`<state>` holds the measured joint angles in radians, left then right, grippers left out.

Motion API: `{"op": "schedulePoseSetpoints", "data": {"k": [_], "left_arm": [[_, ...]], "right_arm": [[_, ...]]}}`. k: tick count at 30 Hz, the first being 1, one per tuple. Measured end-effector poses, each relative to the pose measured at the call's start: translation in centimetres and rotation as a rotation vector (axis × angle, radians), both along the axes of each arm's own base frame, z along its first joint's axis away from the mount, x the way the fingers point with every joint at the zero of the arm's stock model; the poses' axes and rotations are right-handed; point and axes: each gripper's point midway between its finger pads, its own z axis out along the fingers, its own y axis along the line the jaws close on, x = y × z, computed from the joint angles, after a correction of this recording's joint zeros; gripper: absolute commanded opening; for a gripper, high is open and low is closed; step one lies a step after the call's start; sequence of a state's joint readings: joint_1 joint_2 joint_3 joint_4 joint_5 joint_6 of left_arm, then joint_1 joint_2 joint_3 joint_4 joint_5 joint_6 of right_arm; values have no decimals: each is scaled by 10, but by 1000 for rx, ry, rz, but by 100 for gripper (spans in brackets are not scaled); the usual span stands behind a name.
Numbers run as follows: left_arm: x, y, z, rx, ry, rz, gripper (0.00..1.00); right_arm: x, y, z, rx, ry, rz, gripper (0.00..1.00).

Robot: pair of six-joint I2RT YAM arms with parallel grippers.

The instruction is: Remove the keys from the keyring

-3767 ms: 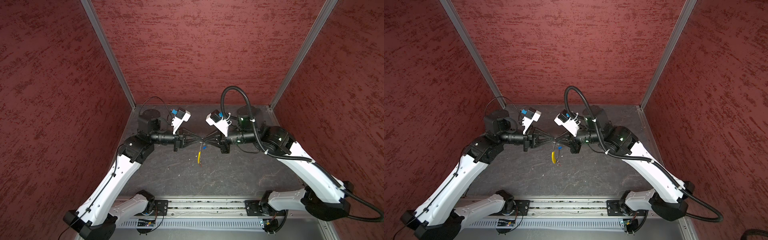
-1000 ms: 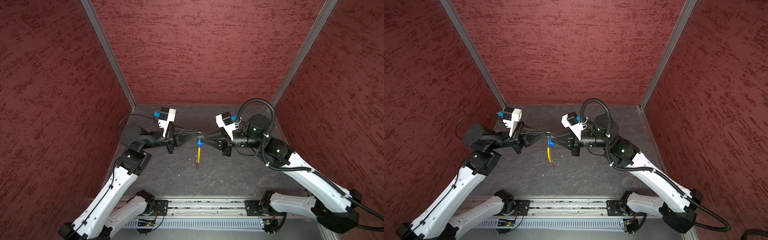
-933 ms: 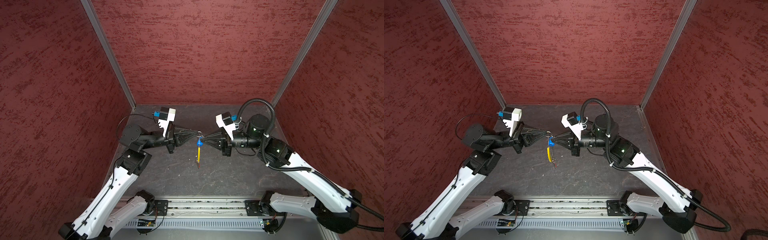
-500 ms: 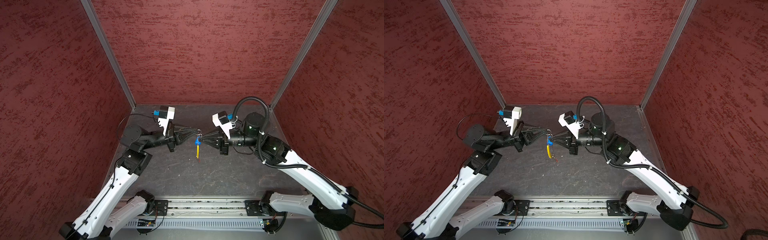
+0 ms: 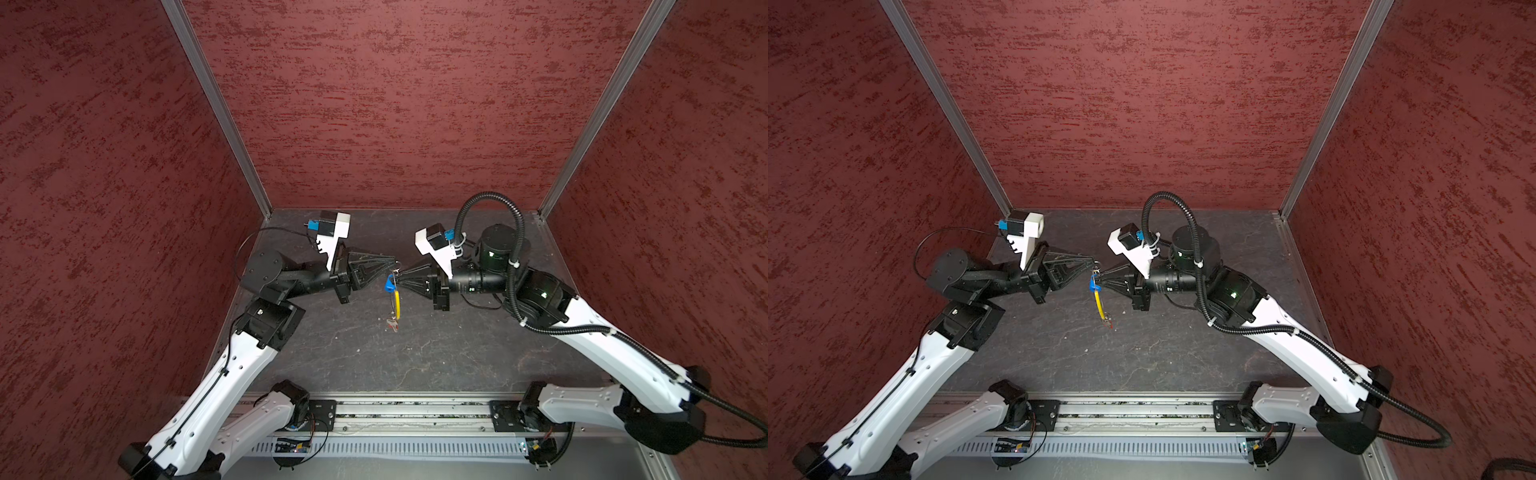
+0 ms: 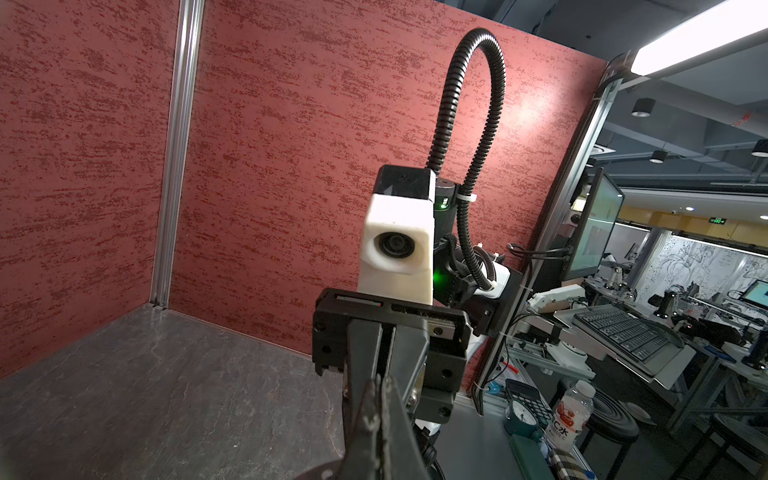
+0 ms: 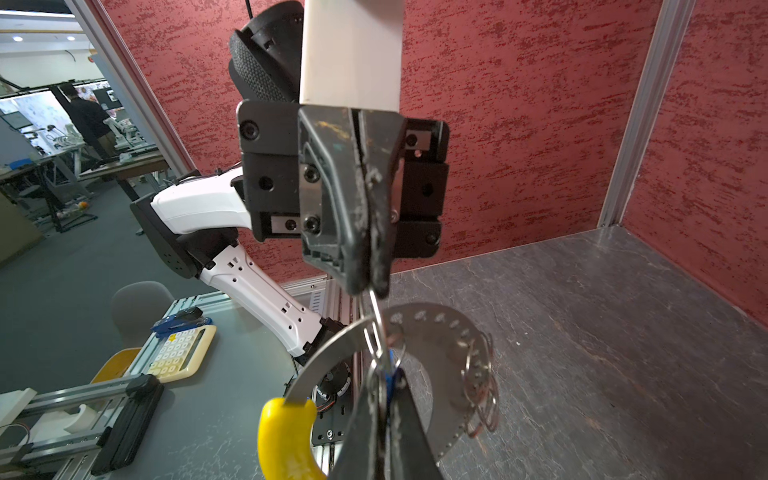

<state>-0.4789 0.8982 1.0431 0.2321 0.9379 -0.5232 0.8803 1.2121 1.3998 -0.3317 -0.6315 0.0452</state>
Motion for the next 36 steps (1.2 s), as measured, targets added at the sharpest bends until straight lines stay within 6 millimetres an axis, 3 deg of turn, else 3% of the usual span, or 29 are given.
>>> {"op": "schedulePoseSetpoints", "data": {"k": [4, 11, 16, 19, 28, 36], "left_arm": [[0, 0, 0, 1, 2, 0, 0], [-1, -1, -1, 4, 3, -4, 0], [-1, -1, -3, 8, 9, -4, 0], [-1, -1, -3, 11, 12, -4, 0], [-3, -2, -4, 14, 14, -13, 0], [-6, -1, -2, 11, 7, -15, 0]], "right_arm": [[1, -1, 1, -1, -2, -14, 2], [4, -2, 2, 3, 2, -31, 22], [4, -7, 7, 13, -4, -51, 43], [3, -12, 13, 27, -20, -72, 49], [-2, -28, 43, 139, -66, -119, 51], [3, -20, 43, 152, -32, -102, 43]]}}
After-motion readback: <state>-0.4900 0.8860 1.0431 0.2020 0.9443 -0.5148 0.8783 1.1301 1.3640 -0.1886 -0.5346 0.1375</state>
